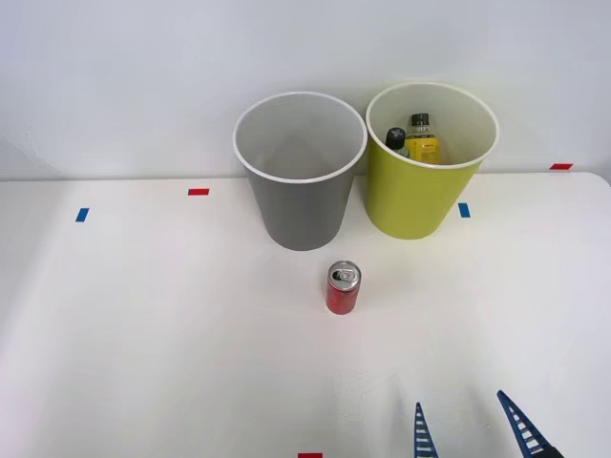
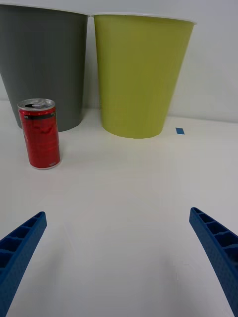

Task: Put cans in the gray bin, plastic bottles in the light green bin

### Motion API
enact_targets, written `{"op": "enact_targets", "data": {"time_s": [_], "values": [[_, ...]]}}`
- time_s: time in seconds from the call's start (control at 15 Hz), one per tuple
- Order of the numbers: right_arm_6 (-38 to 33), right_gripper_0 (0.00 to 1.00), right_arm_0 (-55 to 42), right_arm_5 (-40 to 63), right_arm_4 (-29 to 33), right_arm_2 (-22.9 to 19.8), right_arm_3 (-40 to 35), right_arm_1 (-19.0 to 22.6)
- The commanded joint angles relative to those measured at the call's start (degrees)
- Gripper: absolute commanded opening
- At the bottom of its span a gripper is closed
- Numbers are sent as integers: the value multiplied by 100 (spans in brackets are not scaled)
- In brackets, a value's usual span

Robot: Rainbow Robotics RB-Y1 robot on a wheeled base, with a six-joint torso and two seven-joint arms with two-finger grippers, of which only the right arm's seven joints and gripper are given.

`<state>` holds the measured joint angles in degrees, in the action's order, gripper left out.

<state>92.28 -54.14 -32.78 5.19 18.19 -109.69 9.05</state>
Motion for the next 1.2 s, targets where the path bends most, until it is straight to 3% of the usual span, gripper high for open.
{"op": "enact_targets", "data": {"time_s": [0.07, 1.2], "values": [[0, 100, 0, 0, 0, 0, 0, 0], [0, 100, 0, 0, 0, 0, 0, 0]]}}
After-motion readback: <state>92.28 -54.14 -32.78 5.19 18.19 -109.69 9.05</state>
